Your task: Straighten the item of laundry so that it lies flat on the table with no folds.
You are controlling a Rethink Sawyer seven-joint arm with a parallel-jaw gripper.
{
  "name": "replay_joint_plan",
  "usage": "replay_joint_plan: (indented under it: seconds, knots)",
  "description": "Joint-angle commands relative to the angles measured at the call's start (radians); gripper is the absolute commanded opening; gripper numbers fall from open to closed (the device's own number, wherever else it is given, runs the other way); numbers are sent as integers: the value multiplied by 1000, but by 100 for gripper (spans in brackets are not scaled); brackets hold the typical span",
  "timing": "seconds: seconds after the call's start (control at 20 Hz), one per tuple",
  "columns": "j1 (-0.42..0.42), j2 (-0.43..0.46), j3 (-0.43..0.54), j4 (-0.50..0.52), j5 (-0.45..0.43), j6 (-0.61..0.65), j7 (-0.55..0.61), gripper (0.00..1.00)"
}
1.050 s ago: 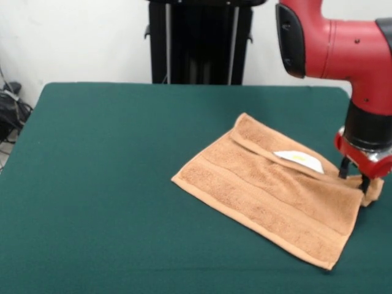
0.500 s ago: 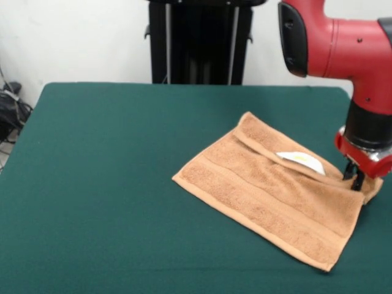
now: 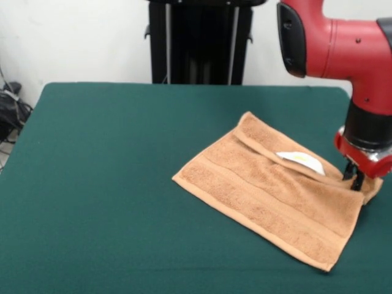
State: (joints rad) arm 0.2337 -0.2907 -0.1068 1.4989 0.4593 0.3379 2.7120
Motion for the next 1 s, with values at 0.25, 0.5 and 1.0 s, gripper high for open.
replay_joint_plan:
  seconds: [0.25, 0.5, 1.0]
  knots:
    - [-120, 32, 116, 19, 20, 59, 74, 0]
    - [-118, 24, 99, 5, 5, 96, 81, 0]
    - [-65, 140, 91, -16, -17, -102, 105, 100]
